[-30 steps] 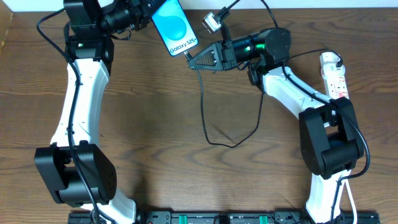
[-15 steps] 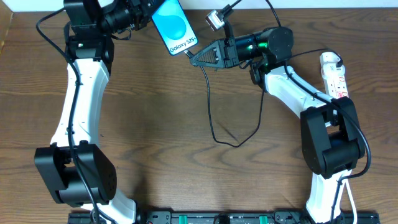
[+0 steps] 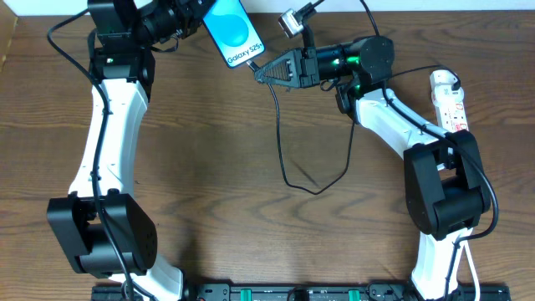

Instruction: Plug charger to phone and switch on socket

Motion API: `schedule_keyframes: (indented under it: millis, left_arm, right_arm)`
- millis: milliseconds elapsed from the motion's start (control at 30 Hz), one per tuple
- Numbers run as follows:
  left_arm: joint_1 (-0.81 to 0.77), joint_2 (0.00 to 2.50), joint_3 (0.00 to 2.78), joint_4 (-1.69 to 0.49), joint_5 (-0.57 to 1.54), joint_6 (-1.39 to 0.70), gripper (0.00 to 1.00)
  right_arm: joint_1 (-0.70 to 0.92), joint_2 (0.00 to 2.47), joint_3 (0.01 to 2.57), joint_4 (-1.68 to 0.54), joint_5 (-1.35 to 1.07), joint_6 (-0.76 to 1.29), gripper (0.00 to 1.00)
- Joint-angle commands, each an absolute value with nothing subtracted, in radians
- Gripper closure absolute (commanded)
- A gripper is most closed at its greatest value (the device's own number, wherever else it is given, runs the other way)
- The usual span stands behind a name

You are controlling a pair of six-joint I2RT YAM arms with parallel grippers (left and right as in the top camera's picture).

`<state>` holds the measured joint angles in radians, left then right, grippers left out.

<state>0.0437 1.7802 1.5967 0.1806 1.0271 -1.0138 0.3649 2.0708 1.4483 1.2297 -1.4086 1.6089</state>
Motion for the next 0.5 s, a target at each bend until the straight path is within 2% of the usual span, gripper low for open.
schedule_keyframes:
  millis: [0,200,467]
  left_arm:
    - [0.033,1.777,1.607,0.181,1.05,-0.999,0.92]
    - [0.033,1.777,1.608,0.181,1.054,-1.0,0.92]
    - [0.033,1.777,1.608,0.182,1.06,-0.999,0.92]
  right_arm:
    - [0.353,2.071,1.457,1.224,-1.268,1.6,0.99]
    - [0.353,2.071,1.457,1.128,-1.238,1.584,0.99]
    - [0.353,2.071,1.457,1.117,-1.21,1.569,0.99]
